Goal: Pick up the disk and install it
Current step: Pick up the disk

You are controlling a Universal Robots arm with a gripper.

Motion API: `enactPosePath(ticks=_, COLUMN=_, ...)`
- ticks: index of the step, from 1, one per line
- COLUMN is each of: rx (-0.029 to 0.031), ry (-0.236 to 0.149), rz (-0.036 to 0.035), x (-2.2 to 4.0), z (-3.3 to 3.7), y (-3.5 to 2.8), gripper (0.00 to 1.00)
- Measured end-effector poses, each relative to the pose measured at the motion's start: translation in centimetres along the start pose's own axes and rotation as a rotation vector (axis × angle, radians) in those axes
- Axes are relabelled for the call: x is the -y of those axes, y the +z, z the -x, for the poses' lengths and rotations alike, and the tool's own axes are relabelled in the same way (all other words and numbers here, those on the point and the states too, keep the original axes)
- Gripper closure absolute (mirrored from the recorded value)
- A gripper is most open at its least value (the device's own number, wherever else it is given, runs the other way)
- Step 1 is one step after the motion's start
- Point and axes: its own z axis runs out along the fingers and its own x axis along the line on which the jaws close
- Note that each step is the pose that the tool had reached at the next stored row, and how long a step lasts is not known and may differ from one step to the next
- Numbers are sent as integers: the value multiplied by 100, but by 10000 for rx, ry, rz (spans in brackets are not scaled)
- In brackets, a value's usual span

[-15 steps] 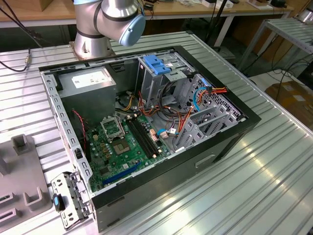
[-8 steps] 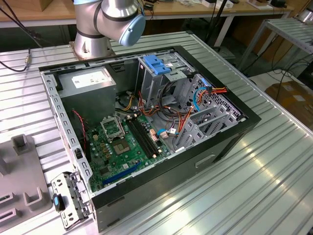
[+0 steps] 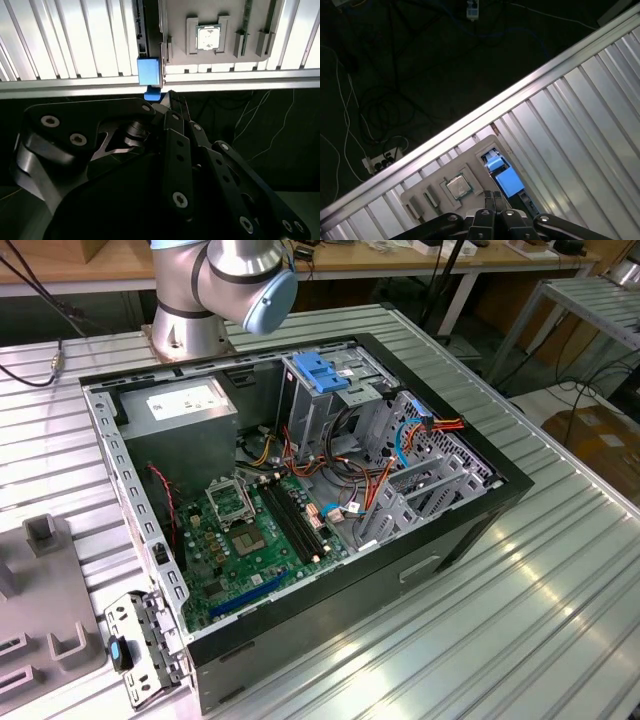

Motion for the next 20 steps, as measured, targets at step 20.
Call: enactPosePath(ticks=20, rx=-109, ry=-2057, rz=-82, x=14, z=80, y=176, gripper=89)
